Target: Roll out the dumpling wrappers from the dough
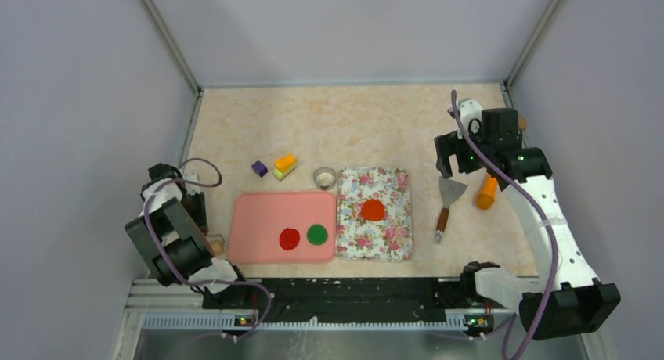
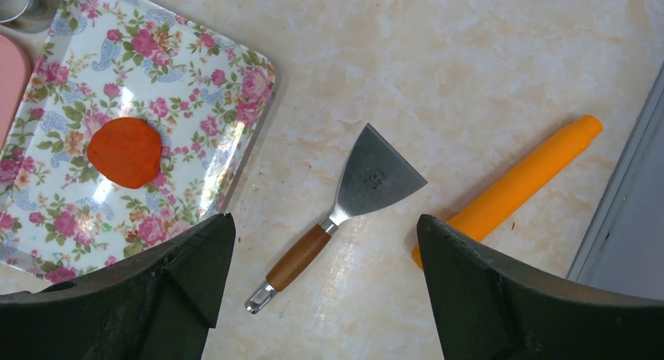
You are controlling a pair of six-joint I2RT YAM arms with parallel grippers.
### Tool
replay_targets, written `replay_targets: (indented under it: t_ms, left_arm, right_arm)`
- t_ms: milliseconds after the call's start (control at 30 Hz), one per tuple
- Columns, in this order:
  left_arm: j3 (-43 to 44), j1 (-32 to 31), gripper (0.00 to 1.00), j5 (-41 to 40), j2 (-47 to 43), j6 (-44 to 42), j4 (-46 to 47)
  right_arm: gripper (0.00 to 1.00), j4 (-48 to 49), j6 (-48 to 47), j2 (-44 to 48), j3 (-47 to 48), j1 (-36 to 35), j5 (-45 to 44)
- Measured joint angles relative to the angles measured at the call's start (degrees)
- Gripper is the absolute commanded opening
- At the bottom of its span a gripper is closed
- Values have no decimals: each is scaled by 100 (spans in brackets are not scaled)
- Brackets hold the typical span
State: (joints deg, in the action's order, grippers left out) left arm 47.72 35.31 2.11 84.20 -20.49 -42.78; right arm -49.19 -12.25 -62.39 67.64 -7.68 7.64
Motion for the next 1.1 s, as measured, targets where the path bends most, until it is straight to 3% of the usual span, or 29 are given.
replay_targets:
  t_ms: [167, 233, 367, 433, 633, 833, 967, 1100]
  left_arm:
    - [-31, 0, 53, -63, 164, -33, 109]
    - [-13, 7, 43, -168, 328, -48, 114]
    - [-20, 22, 11, -101, 328, -46, 96]
    - [-26, 52, 0, -87, 304, -92, 103]
    - [101, 122, 0, 160, 68, -111, -249]
    - [1257, 63, 0, 970, -791, -136, -1008]
    - [1982, -573, 0, 1412, -1161, -229, -1231]
    - [2227, -2035, 0, 1991, -1403, -435, -1276]
  right_arm:
    - [88, 4, 0, 0, 0, 0, 2]
    - [88, 4, 0, 0, 0, 0, 2]
    - [88, 4, 0, 0, 0, 0, 4]
    - [88, 7, 0, 0, 0, 0, 4]
    - [88, 7, 11, -7, 0, 0, 15]
    - [86, 9, 92, -201, 295, 0, 258]
    - [83, 26, 190, -407, 621, -2, 645]
    - [81, 20, 398, -807, 1158, -35, 1062]
